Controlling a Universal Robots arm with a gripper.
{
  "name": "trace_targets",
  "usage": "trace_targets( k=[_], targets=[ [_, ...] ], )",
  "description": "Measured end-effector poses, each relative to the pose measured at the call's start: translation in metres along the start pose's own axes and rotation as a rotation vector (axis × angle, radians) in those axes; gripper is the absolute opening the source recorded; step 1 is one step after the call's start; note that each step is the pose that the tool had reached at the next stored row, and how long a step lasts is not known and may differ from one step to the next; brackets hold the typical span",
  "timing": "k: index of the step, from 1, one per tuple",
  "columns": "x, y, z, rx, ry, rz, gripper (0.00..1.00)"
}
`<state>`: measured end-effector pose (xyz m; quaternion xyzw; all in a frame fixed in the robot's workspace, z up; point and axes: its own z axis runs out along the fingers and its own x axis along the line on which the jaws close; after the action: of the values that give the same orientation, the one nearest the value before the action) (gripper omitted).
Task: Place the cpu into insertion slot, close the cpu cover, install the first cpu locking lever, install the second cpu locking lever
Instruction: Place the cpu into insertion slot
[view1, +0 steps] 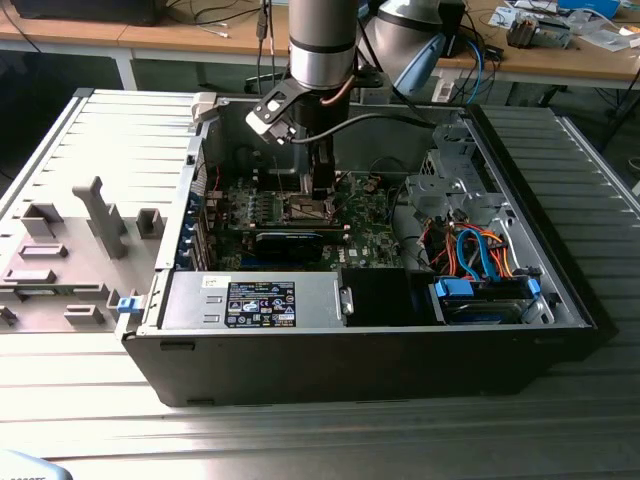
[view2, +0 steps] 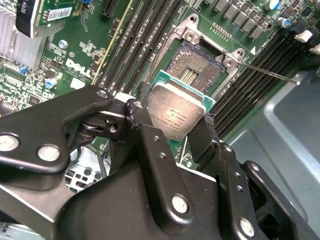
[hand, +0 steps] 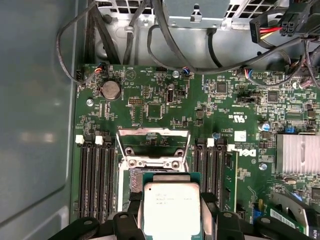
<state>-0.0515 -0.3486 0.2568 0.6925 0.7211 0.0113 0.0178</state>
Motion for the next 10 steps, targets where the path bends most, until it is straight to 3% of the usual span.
trace_targets(
  k=[10],
  targets=[
    [0.0033, -0.0027, 0.0073, 0.0, -0.0001, 0.0, 0.55]
  ],
)
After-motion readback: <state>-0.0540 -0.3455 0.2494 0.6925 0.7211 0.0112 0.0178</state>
